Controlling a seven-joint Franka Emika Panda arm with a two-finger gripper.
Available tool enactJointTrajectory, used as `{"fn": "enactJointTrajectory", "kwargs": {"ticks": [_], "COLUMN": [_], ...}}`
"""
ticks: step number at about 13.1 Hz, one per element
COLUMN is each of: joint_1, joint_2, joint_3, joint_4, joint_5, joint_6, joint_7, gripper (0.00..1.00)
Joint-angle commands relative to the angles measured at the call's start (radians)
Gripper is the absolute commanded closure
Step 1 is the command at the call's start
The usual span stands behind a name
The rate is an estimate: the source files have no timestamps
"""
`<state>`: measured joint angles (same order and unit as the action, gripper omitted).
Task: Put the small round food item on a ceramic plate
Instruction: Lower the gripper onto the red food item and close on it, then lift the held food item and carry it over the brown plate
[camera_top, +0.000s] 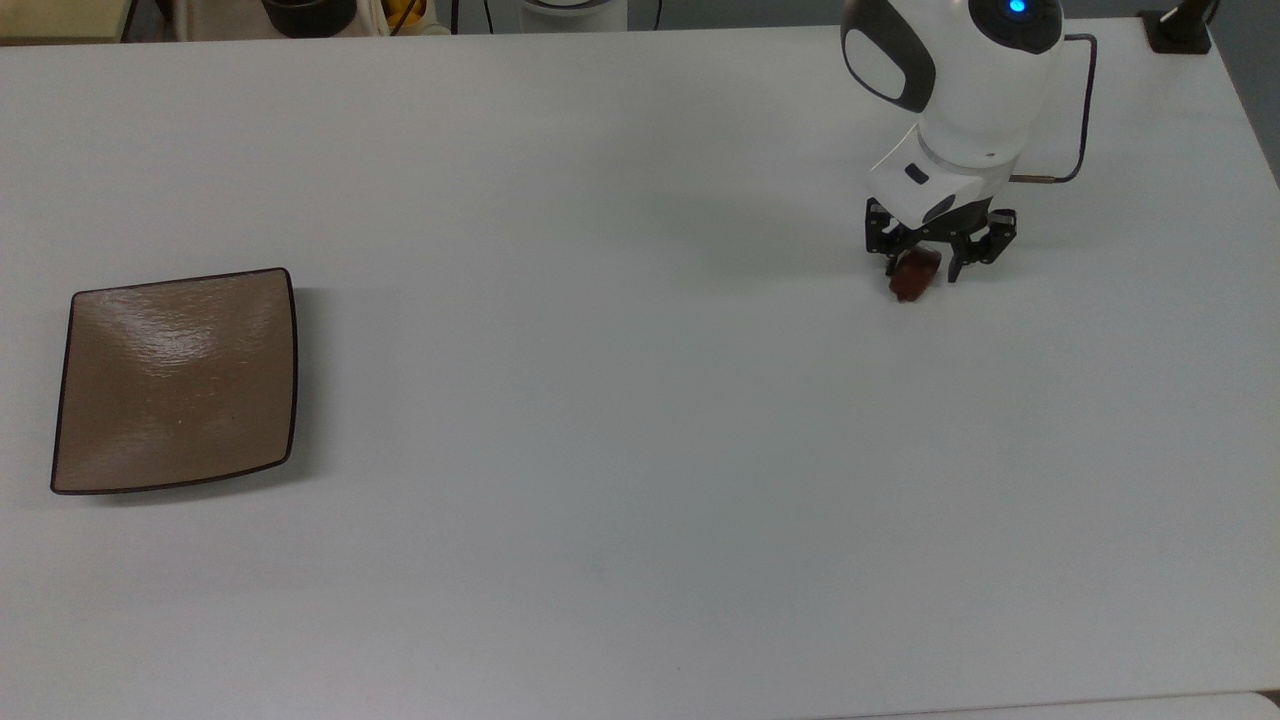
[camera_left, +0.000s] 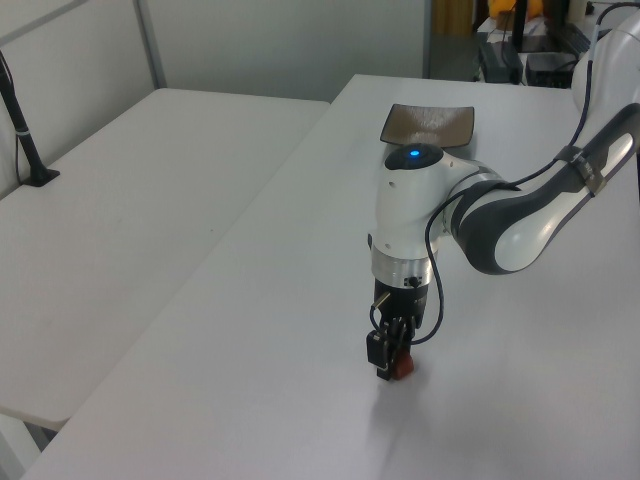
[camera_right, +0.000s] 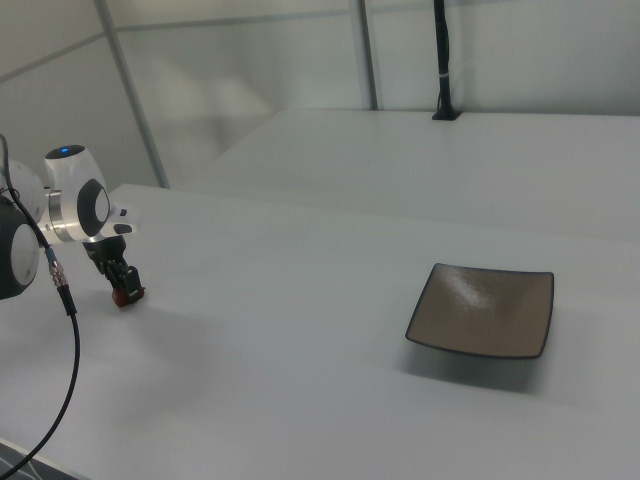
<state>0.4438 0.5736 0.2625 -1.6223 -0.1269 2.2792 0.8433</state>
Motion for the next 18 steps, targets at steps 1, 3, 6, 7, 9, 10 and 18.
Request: {"fn": "enactJointTrajectory", "kwargs": {"ticks": [1, 3, 6, 7, 9, 10, 18], "joint_1": [0.001, 0.001, -0.002, -0.01, -0.057, -0.077, -0.148], "joint_2": [0.011, 0.002, -0.058, -0.09, -0.148, -0.168, -0.209], "joint_3": [-0.002, 0.0, -0.002, -0.003, -0.012, -0.022, -0.293], "joint_4": [0.022, 0.022, 0.015, 0.013, 0.018, 0.019, 0.021], "joint_5": [-0.013, -0.019, -0.03, -0.034, -0.033, -0.033, -0.236], "joint_6": [0.02, 0.011, -0.03, -0.099, -0.237, -0.28, -0.408], "joint_7": [0.02, 0.014, -0.028, -0.115, -0.27, -0.339, -0.933], "gripper": [0.97, 0.97, 0.97, 0.97, 0.96, 0.94, 0.94]}}
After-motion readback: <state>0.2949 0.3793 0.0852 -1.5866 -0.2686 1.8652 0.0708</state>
